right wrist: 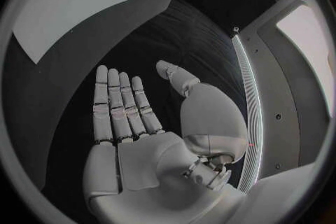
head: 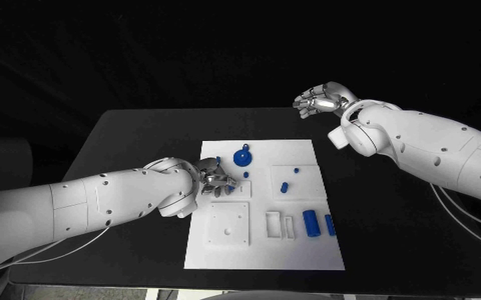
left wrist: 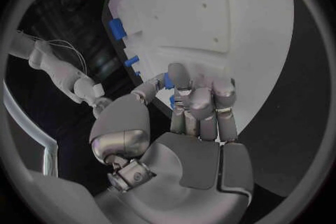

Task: Assemble the parts on the task board

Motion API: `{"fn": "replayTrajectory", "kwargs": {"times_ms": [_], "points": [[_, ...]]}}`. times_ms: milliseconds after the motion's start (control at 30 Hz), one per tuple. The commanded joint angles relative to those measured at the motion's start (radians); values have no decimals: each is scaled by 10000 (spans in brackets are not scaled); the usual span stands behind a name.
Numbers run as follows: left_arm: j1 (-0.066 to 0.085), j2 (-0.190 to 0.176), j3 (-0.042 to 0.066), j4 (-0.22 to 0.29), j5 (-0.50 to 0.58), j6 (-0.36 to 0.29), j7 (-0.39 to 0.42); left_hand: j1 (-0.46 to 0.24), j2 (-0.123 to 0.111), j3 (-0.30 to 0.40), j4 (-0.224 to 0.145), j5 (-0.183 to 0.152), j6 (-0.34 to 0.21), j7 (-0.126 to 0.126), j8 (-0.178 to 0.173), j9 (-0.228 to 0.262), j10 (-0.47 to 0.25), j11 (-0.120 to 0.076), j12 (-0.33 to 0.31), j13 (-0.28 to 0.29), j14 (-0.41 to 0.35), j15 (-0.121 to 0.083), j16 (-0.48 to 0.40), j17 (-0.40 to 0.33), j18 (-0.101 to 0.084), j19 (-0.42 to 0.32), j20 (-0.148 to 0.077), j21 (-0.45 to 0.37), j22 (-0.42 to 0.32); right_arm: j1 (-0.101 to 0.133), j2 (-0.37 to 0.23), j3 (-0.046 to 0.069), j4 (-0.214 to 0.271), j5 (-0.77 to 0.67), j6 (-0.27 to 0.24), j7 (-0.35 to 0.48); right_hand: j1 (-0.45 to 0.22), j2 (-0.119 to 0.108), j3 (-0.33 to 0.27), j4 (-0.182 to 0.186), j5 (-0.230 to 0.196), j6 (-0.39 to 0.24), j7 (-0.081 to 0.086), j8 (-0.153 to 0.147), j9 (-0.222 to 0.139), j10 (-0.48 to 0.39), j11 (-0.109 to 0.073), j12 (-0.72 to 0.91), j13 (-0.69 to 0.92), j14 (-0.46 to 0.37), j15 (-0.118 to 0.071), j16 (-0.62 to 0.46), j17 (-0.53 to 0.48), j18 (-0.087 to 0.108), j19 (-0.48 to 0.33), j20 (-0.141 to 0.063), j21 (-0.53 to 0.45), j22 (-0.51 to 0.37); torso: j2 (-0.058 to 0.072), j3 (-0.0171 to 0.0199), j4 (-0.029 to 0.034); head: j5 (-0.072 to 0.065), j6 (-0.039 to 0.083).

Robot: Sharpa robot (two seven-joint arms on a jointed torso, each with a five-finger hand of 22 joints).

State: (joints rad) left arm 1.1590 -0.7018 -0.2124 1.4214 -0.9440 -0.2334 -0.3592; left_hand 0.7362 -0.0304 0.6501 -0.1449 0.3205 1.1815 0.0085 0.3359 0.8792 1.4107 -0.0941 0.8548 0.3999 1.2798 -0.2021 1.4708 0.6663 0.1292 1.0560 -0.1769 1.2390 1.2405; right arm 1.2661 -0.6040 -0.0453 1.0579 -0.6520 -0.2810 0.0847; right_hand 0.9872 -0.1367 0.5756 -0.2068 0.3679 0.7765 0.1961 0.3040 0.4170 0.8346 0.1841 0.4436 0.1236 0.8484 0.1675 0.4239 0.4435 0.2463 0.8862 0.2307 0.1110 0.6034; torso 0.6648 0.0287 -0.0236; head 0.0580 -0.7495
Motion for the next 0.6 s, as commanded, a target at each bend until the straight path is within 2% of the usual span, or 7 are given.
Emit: {"fn": "replayTrajectory", "kwargs": {"times_ms": [33,133,233,300,367,500,600], "points": [[13,0,59,25,344,208,244,312,653,478,-565,14,-117,41,-42,124,-84,0,56,24,-41,-5,-25,-16,120,-68,-891,2,-2,-5,-1,2,3,13,118,56,-108,13,-59,16,56,-67,221,-65,-15,-25,65,-27,-15,-30,22,-56,-16,155,-81,4,-67,-17,1,1,-6,1,-3],[47,-21,127,27,454,412,242,225,817,493,-612,-61,-186,45,-18,314,-134,-1,71,43,-54,-2,-30,-26,109,-83,-889,-6,-4,-6,3,2,-2,14,111,52,-110,13,-61,17,58,-68,222,-65,-17,-25,66,-26,-18,-31,23,-55,-18,155,-81,5,-67,-17,3,5,-6,4,-1],[92,-36,250,31,495,1157,23,137,964,513,-625,-128,-273,57,-4,495,-203,10,75,56,-86,8,-46,-40,98,-109,-887,-20,-6,-6,11,2,-6,14,121,52,-112,13,-63,18,59,-69,222,-65,-18,-25,66,-26,-20,-31,23,-55,-20,155,-82,5,-67,-18,-1,4,-7,-3,6],[136,-51,283,51,425,1390,-29,-3,1102,523,-632,-116,-415,86,36,746,-346,50,65,52,-191,46,-81,-57,65,-206,-864,-67,-7,-7,11,2,-6,14,121,52,-112,13,-64,19,60,-70,223,-66,-18,-25,66,-25,-22,-32,23,-54,-21,155,-82,5,-68,-18,0,3,-7,-2,9],[194,-61,290,51,421,1529,-74,-91,1218,570,-622,-46,-565,109,149,1047,-443,71,110,56,-275,67,-64,-56,37,-275,-851,-87,4,-7,17,2,-12,15,124,52,-113,13,-65,19,61,-71,223,-66,-19,-25,66,-25,-23,-32,23,-53,-23,155,-82,5,-68,-18,0,5,-11,0,0],[340,-67,298,-7,421,2104,-260,-187,1298,637,-551,13,-758,128,295,1407,-561,87,175,49,-365,87,-42,-69,10,-332,-848,-100,18,-9,25,2,-17,28,125,53,-115,16,-67,22,64,-73,224,-67,-21,-24,66,-24,-27,-32,23,-52,-26,155,-82,5,-68,-19,-3,8,-8,-2,2],[446,-55,300,-49,420,2439,-371,-272,1337,682,-472,282,-858,128,476,1769,-653,89,242,46,-426,90,-25,-91,-13,-370,-846,-106,32,-10,27,2,-19,31,137,48,-117,15,-69,23,66,-74,224,-68,-22,-24,66,-23,-30,-32,23,-50,-28,155,-82,5,-69,-19,1,5,-13,2,-6]]}}
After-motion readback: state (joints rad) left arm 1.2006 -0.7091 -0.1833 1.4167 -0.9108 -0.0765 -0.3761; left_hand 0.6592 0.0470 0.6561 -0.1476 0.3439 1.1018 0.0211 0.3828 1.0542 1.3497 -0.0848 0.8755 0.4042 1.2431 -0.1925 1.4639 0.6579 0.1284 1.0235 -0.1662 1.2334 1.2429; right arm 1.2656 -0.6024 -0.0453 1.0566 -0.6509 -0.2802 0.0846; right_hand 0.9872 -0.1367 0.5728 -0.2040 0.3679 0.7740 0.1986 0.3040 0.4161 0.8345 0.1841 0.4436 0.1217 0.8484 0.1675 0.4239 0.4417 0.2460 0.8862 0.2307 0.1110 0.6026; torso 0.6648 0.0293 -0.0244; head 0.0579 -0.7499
